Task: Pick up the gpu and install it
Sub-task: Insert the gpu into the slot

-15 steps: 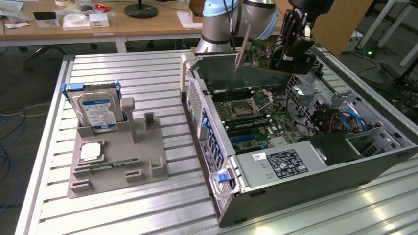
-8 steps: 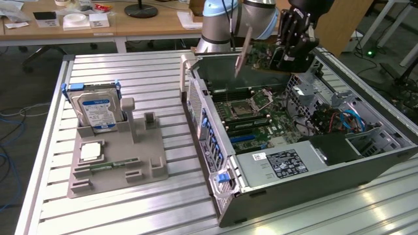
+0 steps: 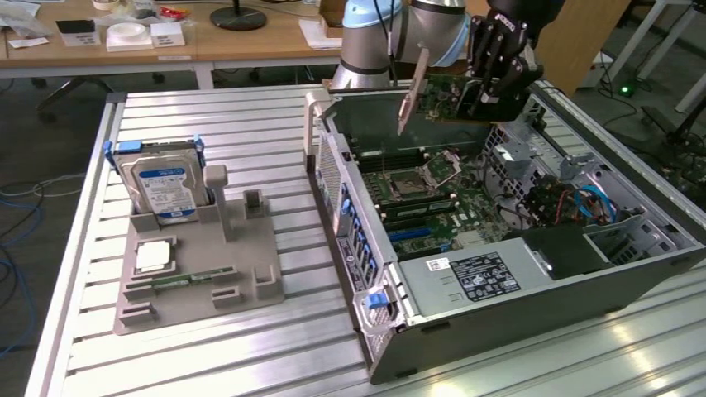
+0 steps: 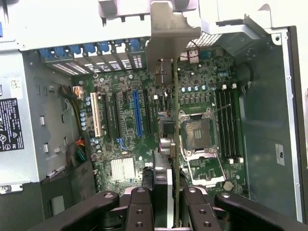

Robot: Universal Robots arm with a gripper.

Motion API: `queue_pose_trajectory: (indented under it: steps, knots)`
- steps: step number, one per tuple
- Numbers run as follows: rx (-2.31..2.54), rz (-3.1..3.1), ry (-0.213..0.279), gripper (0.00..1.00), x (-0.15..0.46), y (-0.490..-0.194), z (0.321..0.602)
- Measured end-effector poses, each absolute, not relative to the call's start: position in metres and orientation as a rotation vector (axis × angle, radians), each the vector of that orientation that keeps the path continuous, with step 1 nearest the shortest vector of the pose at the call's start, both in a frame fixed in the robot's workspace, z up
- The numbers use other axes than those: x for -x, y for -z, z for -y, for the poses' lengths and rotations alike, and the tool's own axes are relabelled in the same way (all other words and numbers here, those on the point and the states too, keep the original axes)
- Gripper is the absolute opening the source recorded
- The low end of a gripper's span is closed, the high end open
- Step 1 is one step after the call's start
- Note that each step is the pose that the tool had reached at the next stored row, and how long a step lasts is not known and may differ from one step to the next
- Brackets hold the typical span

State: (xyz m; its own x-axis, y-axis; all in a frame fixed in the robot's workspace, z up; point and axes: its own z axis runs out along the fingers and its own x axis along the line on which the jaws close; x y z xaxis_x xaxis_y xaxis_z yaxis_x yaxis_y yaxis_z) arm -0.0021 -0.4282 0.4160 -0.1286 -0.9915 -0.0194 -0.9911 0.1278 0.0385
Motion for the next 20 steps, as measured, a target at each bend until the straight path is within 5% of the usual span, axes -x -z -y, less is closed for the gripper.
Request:
queue_pose_trajectory:
  steps: [10,14,20]
  knots:
    - [-2.067,2.351,0.065,0.28,0.002,-0.416,0.428]
    - [-2.104,2.379,0.005,0.28,0.002,-0.414,0.428]
    - [-2.169,2.352,0.056,0.28,0.004,-0.405,0.429]
